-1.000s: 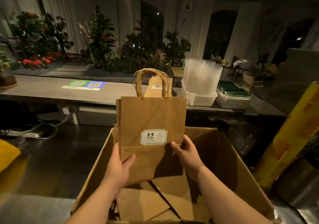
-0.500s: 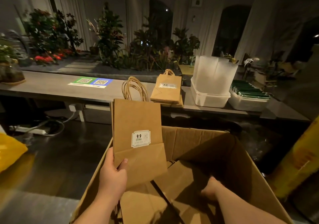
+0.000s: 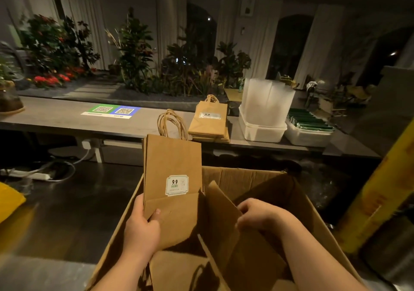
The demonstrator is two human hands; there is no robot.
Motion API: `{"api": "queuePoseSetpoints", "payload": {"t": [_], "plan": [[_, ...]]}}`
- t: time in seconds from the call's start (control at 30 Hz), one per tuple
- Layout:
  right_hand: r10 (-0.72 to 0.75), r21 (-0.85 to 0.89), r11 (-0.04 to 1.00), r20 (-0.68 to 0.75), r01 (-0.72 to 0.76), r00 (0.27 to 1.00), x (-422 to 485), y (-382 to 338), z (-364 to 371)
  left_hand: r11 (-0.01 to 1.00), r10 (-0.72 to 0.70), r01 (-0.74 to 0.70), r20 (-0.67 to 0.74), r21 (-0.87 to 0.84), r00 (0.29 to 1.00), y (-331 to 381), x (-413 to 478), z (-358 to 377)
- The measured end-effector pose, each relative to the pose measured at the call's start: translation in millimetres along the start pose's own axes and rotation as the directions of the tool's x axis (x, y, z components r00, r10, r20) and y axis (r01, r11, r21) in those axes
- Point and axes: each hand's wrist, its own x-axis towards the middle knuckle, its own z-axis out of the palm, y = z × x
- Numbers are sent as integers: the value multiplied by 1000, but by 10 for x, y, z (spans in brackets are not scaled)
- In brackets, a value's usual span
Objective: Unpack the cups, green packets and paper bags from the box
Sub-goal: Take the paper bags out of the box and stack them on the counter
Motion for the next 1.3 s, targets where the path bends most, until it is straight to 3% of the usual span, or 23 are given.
{"api": "queuePoseSetpoints", "payload": {"t": [0.07, 0.17, 0.3, 0.5, 0.57, 0.63, 0.67, 0.73, 0.8, 0.9, 1.0, 1.1, 1.17, 1.3], "plan": [[-103, 137, 983, -149, 124, 983, -144, -163, -40, 1000, -11, 11, 6, 12, 1000, 1, -7, -2], [-165, 328, 889, -422, 320, 891, -306, -379, 26, 1000, -16, 16, 33, -9, 999, 3, -63, -16], [-276, 242, 834, -595, 495, 755, -432, -701, 414, 999, -41, 42, 110, -10, 993, 31, -144, -27], [-463, -46, 870, -423, 492, 779, -272, -755, 990, 993, -38, 62, 225, -104, 974, 73, -245, -66], [-467, -143, 875, -506, 463, 725, -191, -628, 873, 985, -11, 50, 234, -163, 972, 94, -274, -105], [-345, -214, 938, -644, 272, 683, -74, -434, 690, 977, -10, 61, 245, -204, 970, 109, -299, -120], [-227, -153, 974, -683, 168, 694, -19, -329, 612, 975, -12, 66, 244, -214, 970, 111, -304, -126], [-6, 170, 976, -613, 139, 790, 71, -144, 518, 974, -10, 68, 259, -215, 966, 125, -320, -129], [47, 483, 855, -433, 188, 900, 91, -19, 552, 980, -5, 65, 301, -189, 954, 120, -324, -118], [48, 690, 700, -303, 184, 952, 115, 73, 662, 988, 6, 51, 366, -146, 931, 107, -328, -86], [65, 754, 621, -320, 212, 945, 200, 82, 756, 977, 9, 74, 384, -201, 923, 68, -297, -58], [94, 737, 633, -378, 239, 921, 227, -14, 788, 934, -62, 205, 431, -293, 900, 67, -281, -75], [78, 715, 637, -430, 287, 899, 230, -80, 779, 950, -69, 195, 445, -244, 893, 52, -262, -56], [-15, 646, 678, -466, 351, 885, 241, -211, 716, 987, -99, 134, 315, -92, 944, -14, -172, -29]]}}
